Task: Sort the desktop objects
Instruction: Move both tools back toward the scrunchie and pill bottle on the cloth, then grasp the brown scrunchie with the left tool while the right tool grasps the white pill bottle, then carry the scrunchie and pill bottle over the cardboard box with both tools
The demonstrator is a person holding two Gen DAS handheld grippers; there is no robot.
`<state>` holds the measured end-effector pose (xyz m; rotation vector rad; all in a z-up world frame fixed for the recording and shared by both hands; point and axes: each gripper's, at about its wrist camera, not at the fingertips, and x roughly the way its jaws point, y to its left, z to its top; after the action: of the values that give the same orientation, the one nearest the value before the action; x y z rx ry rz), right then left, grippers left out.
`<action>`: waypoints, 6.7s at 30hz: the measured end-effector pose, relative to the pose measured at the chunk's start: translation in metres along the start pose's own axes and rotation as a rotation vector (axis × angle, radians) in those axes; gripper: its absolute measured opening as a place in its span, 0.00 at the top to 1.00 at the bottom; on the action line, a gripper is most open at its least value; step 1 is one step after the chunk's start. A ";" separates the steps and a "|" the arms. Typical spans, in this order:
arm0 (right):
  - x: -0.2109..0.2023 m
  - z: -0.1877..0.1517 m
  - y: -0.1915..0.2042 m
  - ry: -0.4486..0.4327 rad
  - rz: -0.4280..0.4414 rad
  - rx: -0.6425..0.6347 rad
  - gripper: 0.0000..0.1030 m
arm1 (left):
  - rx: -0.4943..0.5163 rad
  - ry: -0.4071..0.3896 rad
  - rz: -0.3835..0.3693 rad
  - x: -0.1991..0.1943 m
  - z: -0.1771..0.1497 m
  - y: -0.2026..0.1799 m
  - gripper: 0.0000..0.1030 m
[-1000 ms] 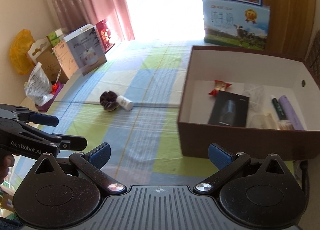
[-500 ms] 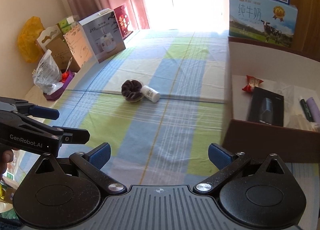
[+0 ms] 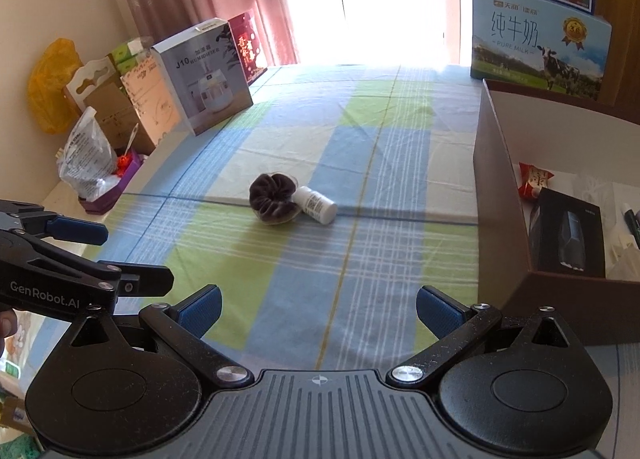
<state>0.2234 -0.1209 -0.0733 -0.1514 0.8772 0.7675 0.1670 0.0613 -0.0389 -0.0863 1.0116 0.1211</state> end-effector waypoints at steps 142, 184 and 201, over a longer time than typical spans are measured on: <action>0.019 0.000 -0.024 0.043 0.082 0.029 0.76 | 0.044 -0.027 -0.213 0.040 0.019 0.014 0.90; -0.130 0.030 -0.274 -0.174 -0.160 0.188 0.76 | 0.283 -0.164 -0.462 0.026 0.127 -0.263 0.90; -0.058 0.068 -0.338 -0.046 -0.165 0.144 0.76 | 0.261 -0.077 -0.333 0.107 0.182 -0.306 0.90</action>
<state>0.4673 -0.3700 -0.0480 -0.0771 0.8620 0.5495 0.4195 -0.2122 -0.0287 -0.0105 0.9161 -0.3088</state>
